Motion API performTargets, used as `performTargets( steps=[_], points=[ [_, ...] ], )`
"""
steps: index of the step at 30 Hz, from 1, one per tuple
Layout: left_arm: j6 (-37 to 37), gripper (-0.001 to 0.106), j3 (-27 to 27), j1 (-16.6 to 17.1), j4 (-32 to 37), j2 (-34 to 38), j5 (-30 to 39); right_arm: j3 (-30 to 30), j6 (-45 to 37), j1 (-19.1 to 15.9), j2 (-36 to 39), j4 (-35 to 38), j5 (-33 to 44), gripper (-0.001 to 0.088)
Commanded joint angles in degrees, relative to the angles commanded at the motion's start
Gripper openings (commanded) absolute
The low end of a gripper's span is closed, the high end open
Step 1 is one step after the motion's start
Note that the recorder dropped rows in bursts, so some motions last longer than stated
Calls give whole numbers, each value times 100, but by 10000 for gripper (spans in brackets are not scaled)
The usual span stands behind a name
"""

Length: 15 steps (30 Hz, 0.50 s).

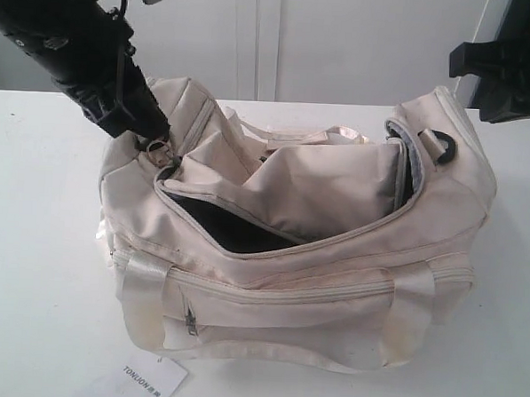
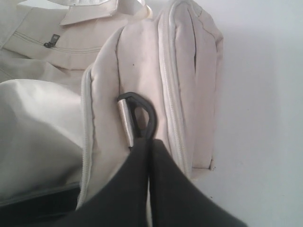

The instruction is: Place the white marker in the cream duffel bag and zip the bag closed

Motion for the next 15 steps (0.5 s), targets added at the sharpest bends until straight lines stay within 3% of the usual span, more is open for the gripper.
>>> performTargets(
  steps=[4, 6, 12, 15],
  points=[
    [-1345, 458, 0, 0, 1008, 33, -51, 0, 0, 0, 0, 0, 0, 0],
    [-1710, 473, 0, 0, 1145, 68, -90, 0, 0, 0, 0, 0, 0, 0],
    [-2091, 623, 0, 0, 1145, 265, -90, 0, 0, 0, 0, 0, 0, 0],
    [-2158, 646, 0, 0, 1145, 356, -79, 0, 0, 0, 0, 0, 0, 0]
  ],
)
